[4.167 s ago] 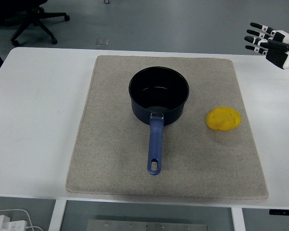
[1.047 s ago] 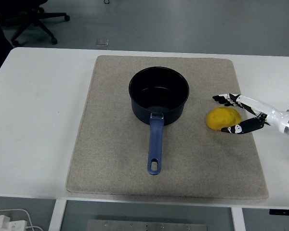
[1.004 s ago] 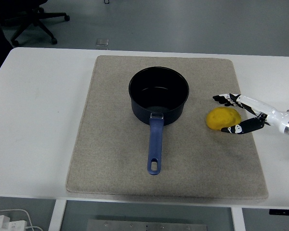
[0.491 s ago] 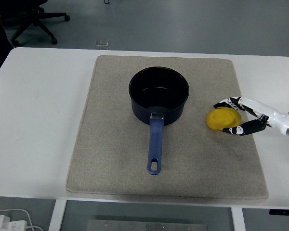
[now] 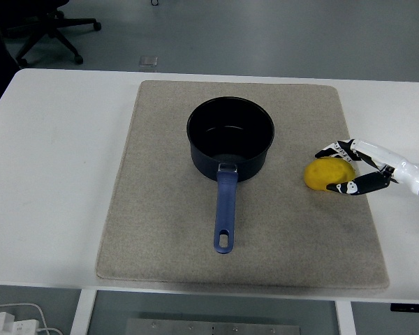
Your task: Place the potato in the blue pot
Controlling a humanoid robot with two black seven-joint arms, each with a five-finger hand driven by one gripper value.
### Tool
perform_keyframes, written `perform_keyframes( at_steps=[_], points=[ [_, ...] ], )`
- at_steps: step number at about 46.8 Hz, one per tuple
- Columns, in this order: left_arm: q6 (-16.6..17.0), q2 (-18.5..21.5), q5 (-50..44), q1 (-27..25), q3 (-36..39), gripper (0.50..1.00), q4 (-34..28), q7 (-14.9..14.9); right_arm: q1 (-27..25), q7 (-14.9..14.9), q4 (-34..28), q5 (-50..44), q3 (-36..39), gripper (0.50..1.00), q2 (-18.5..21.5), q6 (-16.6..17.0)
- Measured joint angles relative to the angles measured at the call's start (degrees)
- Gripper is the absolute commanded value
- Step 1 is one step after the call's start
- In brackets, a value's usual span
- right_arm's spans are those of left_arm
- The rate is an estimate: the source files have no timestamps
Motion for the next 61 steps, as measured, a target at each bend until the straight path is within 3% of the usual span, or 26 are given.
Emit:
perform_keyframes(
  at_steps=[24,42,61],
  points=[
    [-0.1,0.0,0.1,0.0,0.0,0.996,0.0,0.0,2.6,-0.2,1.4,6.8,1.3,0.5,-0.3,2.0],
    [-0.1,0.0,0.1,-0.1,0.0,0.996,-0.1,0.0,10.2,-1.0,2.0,12.2,2.0,0.5,0.3,3.5],
    [-0.1,0.0,0.1,0.0,0.0,0.996,0.0,0.0,16.6,-5.1,3.2,12.6,1.4,0.5,4.4,3.5]
  ],
)
